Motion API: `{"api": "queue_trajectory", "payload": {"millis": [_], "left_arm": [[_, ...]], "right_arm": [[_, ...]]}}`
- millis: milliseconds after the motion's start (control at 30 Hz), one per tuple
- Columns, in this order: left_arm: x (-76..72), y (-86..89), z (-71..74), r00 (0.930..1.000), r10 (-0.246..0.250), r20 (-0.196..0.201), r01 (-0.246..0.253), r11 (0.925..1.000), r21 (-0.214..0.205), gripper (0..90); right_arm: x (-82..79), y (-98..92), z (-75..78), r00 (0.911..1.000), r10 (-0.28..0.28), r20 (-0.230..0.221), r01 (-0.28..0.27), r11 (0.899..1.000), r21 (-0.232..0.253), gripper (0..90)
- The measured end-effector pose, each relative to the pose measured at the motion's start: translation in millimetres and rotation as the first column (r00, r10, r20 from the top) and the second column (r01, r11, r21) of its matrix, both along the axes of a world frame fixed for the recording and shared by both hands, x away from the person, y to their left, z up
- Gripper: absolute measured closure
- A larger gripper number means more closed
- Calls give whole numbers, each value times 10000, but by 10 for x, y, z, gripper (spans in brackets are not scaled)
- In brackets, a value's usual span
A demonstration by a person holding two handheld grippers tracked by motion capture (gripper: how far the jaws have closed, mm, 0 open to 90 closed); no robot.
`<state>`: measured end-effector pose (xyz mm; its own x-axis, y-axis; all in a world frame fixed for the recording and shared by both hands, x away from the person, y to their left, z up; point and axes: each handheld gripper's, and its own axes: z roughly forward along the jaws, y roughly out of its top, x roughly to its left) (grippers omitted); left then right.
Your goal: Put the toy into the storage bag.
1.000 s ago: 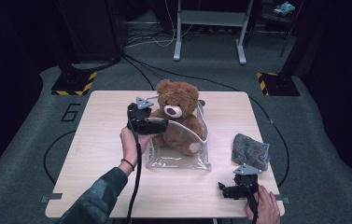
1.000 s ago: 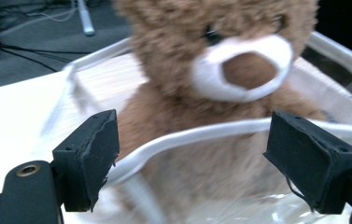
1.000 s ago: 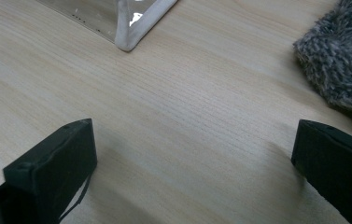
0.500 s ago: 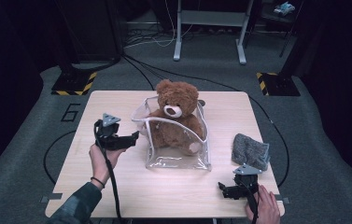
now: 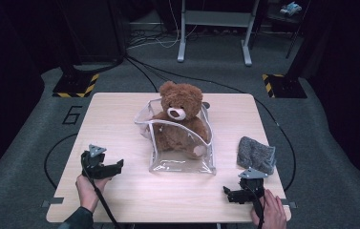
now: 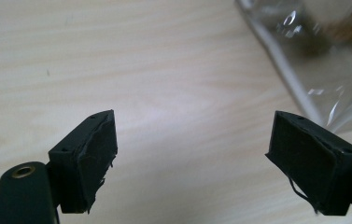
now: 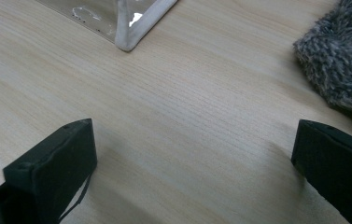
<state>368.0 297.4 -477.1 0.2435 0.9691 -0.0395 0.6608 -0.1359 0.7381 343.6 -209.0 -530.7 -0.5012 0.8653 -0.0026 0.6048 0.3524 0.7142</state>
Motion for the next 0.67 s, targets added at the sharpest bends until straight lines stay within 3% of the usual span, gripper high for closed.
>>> {"api": "queue_trajectory", "payload": {"millis": [200,233,300,333,367,600,667], "left_arm": [[-92,92,-423,9988,89,-476,-71,9993,376,145],[-98,102,-481,9988,174,-452,-174,9998,-6,145],[-124,101,-521,9997,241,-21,-240,9992,325,141],[-135,115,-521,9998,160,-85,-157,9992,372,137],[-138,112,-540,9996,238,156,-241,9995,223,137],[-134,141,-540,9997,193,154,-198,9992,338,138],[-132,128,-544,9993,334,170,-337,9992,206,137]], "right_arm": [[0,0,0,10000,-1,3,1,10000,2,0],[0,0,0,10000,-1,0,1,10000,0,0],[-1,0,0,10000,-3,2,3,10000,1,0],[0,0,0,10000,-2,4,2,10000,1,0],[0,0,0,10000,-3,4,3,10000,3,0],[-1,0,0,10000,-7,-3,7,10000,3,0],[-1,0,-1,10000,-7,3,7,10000,10,0]]}}
